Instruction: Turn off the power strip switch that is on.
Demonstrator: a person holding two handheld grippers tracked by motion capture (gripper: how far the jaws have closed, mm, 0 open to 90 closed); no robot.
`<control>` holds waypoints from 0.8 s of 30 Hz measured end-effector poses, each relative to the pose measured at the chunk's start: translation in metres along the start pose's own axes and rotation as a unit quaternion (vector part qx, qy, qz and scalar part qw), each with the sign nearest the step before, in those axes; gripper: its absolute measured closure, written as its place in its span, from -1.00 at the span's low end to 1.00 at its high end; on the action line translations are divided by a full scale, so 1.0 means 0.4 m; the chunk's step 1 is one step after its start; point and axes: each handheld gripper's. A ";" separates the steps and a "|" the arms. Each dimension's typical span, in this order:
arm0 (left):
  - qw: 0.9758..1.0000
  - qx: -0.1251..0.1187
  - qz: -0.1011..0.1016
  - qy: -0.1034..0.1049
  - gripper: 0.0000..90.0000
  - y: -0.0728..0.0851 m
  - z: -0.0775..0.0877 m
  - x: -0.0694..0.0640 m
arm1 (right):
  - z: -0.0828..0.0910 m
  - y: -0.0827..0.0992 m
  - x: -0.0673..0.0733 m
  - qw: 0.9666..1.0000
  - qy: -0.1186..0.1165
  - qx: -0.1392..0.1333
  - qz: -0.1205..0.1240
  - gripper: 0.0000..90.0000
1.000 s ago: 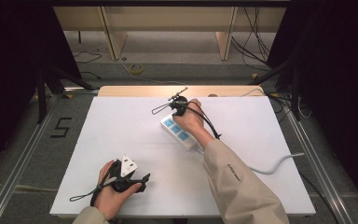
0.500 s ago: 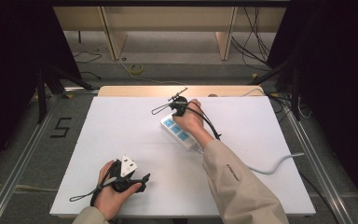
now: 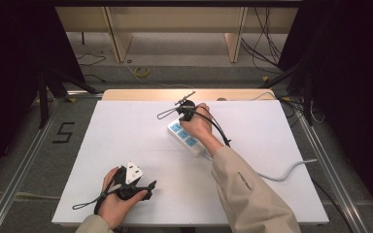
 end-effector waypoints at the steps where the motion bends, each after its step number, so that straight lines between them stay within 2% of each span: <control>1: 1.000 0.000 0.000 0.000 -0.52 0.000 0.000 0.000 | 0.001 0.001 0.003 1.000 -0.003 -0.003 -0.002 1.00; 6: 1.000 -0.002 0.003 -0.002 -0.52 0.000 0.000 0.000 | 0.011 0.005 0.007 1.000 -0.004 -0.006 0.010 1.00; 14: 1.000 0.000 0.002 -0.001 -0.52 -0.001 -0.001 -0.002 | 0.030 0.019 0.004 1.000 -0.007 -0.008 0.005 0.99; 24: 1.000 0.000 0.002 -0.001 -0.52 -0.001 0.000 -0.002 | 0.049 0.037 0.007 1.000 -0.009 -0.008 0.012 0.99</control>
Point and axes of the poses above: each handheld gripper's, and its own axes: z roughly backward along the jaws, y roughly out of its underside, x roughly to its left, and after that the axes turned 7 degrees about x, right-handed
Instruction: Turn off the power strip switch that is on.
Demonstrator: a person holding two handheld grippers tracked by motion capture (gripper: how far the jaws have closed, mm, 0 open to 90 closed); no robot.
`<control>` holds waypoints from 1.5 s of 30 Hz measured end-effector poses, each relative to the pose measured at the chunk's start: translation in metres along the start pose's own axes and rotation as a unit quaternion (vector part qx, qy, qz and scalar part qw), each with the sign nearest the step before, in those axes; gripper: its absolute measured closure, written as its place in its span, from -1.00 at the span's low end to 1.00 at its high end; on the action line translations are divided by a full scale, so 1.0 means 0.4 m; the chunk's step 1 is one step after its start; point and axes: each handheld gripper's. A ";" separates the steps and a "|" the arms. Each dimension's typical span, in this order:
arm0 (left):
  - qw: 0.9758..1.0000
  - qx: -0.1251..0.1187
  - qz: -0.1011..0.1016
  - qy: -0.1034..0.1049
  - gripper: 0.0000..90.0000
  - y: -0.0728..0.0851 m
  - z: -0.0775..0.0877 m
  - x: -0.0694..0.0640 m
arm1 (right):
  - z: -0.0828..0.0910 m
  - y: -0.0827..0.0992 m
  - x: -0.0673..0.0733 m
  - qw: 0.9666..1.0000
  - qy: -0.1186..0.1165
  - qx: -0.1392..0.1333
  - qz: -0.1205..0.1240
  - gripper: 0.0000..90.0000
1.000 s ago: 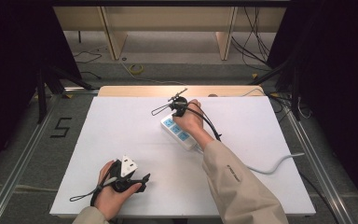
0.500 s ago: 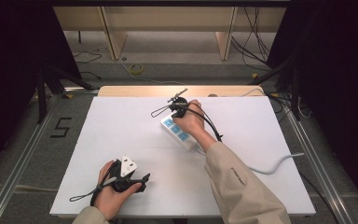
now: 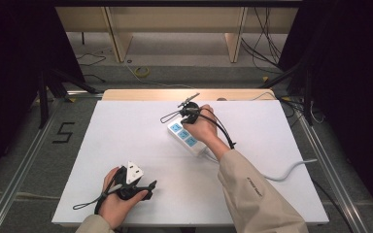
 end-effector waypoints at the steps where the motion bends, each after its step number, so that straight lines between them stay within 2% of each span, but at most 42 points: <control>1: 1.000 0.000 0.000 0.000 -0.52 0.000 0.000 0.000 | 0.002 0.004 0.001 1.000 0.000 0.002 0.001 0.98; 12: 1.000 0.000 0.000 -0.001 -0.52 -0.001 -0.003 -0.002 | 0.036 0.048 -0.002 1.000 -0.011 0.001 0.000 0.98; 18: 1.000 0.000 0.002 0.000 -0.52 -0.001 -0.003 -0.002 | 0.052 0.074 0.003 1.000 -0.018 -0.001 0.008 0.98; 22: 1.000 0.000 0.001 0.000 -0.52 -0.001 -0.003 -0.002 | 0.062 0.092 0.008 1.000 -0.026 0.000 0.002 0.97; 25: 1.000 0.001 0.001 0.000 -0.52 -0.001 -0.004 -0.002 | 0.069 0.109 0.011 1.000 -0.028 -0.002 0.011 0.97; 45: 1.000 0.005 0.001 -0.001 -0.52 0.001 -0.005 -0.002 | 0.141 0.240 0.038 0.998 -0.049 -0.025 0.015 0.84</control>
Point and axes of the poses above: each handheld gripper's, and its own axes: z roughly backward along the jaws, y roughly out of its underside, x roughly to its left, and after that the axes turned 7 degrees about x, right-handed
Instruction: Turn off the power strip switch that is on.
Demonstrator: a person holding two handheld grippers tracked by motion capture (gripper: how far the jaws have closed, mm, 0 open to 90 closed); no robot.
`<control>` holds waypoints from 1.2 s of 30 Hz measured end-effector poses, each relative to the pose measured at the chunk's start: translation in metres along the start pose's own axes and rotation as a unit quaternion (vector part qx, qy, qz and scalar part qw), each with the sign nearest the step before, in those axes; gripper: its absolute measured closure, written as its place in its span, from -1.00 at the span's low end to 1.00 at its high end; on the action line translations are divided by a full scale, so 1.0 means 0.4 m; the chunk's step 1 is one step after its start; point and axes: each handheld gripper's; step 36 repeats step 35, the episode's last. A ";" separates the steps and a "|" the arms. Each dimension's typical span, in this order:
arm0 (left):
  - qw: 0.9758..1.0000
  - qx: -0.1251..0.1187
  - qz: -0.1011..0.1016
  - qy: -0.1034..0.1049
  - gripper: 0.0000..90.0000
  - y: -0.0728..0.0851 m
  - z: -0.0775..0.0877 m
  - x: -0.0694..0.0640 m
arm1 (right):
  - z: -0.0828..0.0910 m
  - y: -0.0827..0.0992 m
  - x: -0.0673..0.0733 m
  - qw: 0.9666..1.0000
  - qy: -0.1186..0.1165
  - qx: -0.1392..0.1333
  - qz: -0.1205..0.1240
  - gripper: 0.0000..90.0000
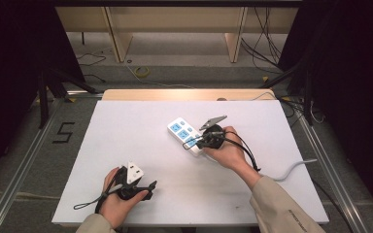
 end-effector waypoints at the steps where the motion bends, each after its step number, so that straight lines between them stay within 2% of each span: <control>1: 1.000 0.000 -0.001 0.000 -0.52 0.000 0.000 0.000 | 0.004 0.007 0.001 1.000 -0.001 -0.001 0.003 0.83; 6: 1.000 0.002 -0.001 0.000 -0.52 0.000 -0.001 0.000 | 0.026 0.041 0.019 1.000 -0.007 -0.011 0.008 0.74; 13: 1.000 0.003 0.000 -0.001 -0.52 0.001 -0.001 0.001 | 0.042 0.101 0.041 1.000 -0.021 -0.013 0.014 0.60; 18: 1.000 0.003 0.000 -0.002 -0.52 0.001 -0.002 0.002 | 0.064 0.149 0.053 0.999 -0.031 -0.036 0.015 0.55; 20: 1.000 0.003 0.003 0.000 -0.52 0.001 -0.001 0.001 | 0.074 0.166 0.056 0.998 -0.032 -0.043 0.016 0.52; 28: 1.000 0.004 0.000 -0.003 -0.52 0.000 -0.003 0.001 | 0.084 0.233 0.054 0.998 -0.040 -0.043 0.008 0.46; 36: 1.000 0.010 0.010 -0.004 -0.54 0.003 -0.008 0.008 | 0.088 0.259 0.061 0.998 -0.039 -0.051 0.011 0.38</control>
Point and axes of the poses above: each handheld gripper's, and its own axes: z roughly backward along the jaws, y roughly out of its underside, x roughly to its left, and after that the axes turned 7 degrees about x, right-handed
